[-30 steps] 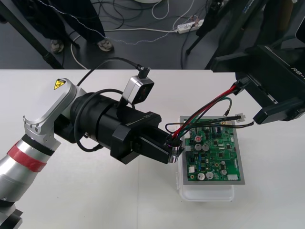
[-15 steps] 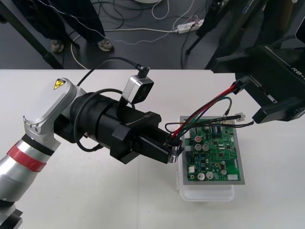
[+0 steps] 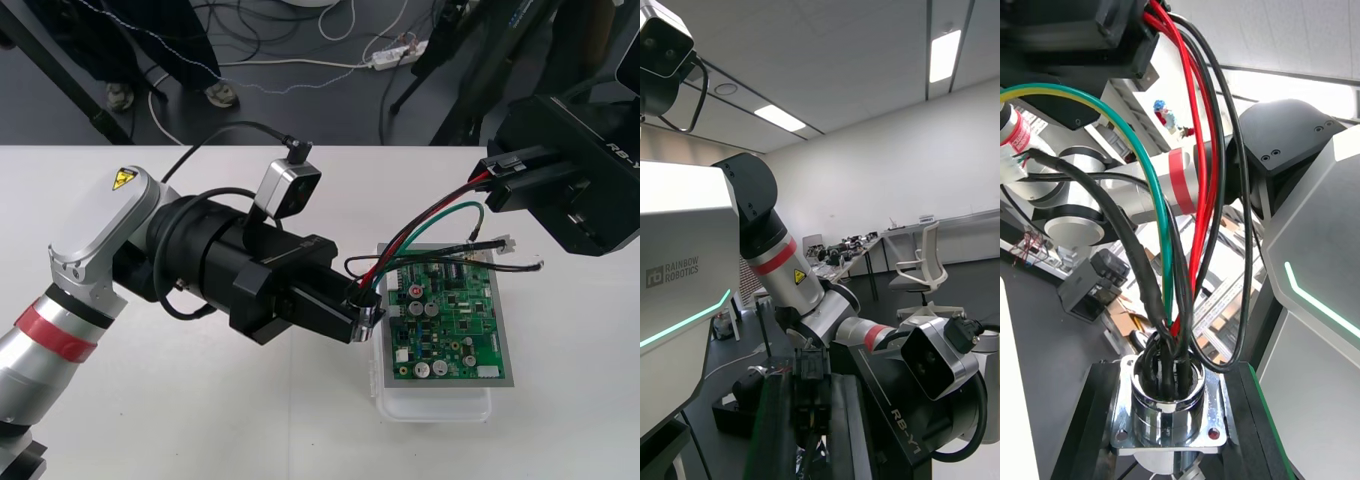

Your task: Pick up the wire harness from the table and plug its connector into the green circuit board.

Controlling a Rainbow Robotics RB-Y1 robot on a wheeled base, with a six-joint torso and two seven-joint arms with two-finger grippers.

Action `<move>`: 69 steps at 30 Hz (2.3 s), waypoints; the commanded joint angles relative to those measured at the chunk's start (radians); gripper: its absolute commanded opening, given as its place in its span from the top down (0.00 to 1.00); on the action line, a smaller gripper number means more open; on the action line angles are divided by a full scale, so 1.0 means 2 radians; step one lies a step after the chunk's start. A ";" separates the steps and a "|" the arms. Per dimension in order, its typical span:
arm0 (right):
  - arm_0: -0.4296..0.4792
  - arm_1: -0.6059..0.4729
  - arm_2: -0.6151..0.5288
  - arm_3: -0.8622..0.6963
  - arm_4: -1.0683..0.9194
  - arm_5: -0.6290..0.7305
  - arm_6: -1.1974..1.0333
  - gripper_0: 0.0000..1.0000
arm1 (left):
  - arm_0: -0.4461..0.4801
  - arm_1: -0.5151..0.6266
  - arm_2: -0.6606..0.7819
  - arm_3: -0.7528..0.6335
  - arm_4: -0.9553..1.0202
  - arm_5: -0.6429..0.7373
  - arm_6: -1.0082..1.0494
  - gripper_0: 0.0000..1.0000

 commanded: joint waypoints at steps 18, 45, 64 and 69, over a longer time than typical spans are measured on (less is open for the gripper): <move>-0.015 0.009 0.006 -0.015 -0.011 -0.003 0.001 1.00 | 0.010 -0.003 -0.003 -0.017 0.004 -0.017 0.021 0.00; 0.007 0.008 0.004 -0.015 0.018 -0.003 0.003 1.00 | 0.028 0.087 0.079 -0.081 -0.002 0.017 -0.062 0.00; 0.038 0.006 -0.047 -0.015 0.058 -0.003 0.005 1.00 | 0.026 0.195 0.101 -0.085 0.007 0.104 -0.084 0.00; 0.040 0.006 -0.048 -0.015 0.060 -0.003 0.005 1.00 | 0.020 0.230 0.101 -0.094 0.023 0.144 -0.091 0.00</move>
